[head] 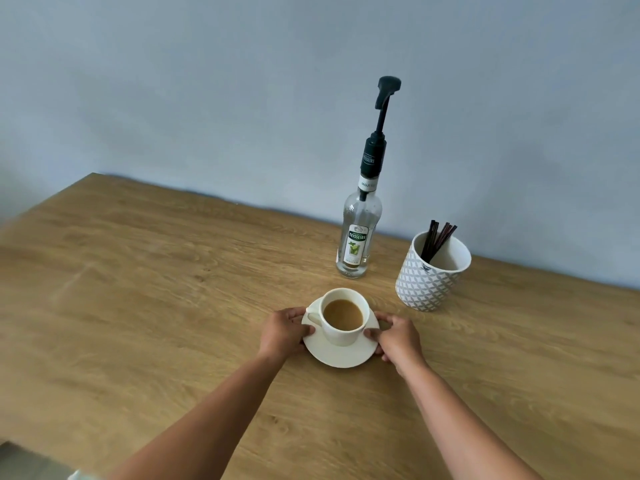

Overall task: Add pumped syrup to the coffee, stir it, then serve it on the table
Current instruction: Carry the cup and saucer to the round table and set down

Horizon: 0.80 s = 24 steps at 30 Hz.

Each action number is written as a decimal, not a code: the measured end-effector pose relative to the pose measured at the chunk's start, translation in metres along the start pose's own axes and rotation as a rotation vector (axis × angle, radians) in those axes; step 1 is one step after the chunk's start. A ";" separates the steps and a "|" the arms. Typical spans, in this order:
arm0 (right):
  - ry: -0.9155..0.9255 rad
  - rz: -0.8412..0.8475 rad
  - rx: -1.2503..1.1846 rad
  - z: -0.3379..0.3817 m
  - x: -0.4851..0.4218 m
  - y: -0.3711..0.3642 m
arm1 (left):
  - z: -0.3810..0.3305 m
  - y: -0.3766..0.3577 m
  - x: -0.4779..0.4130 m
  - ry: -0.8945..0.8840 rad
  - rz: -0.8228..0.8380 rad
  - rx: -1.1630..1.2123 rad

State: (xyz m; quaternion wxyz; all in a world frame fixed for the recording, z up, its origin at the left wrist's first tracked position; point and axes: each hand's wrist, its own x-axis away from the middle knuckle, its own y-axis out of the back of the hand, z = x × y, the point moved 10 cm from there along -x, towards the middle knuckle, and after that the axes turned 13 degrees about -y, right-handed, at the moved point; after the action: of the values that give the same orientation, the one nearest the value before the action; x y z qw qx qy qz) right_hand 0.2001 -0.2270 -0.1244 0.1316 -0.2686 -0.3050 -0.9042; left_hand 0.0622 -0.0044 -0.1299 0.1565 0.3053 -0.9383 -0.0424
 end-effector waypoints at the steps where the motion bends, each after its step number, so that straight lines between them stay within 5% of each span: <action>1: 0.008 0.009 -0.013 0.000 0.000 -0.001 | 0.002 0.002 0.000 0.007 -0.015 0.017; 24: 0.391 0.418 0.094 0.062 0.077 -0.121 | 0.038 0.126 0.125 0.029 -0.526 0.306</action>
State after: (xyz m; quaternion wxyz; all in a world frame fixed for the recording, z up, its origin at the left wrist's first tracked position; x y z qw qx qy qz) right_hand 0.1132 -0.1001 -0.0976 0.3836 -0.1400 -0.2535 -0.8769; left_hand -0.1157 0.0238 -0.1102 0.1057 0.5585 -0.8202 0.0646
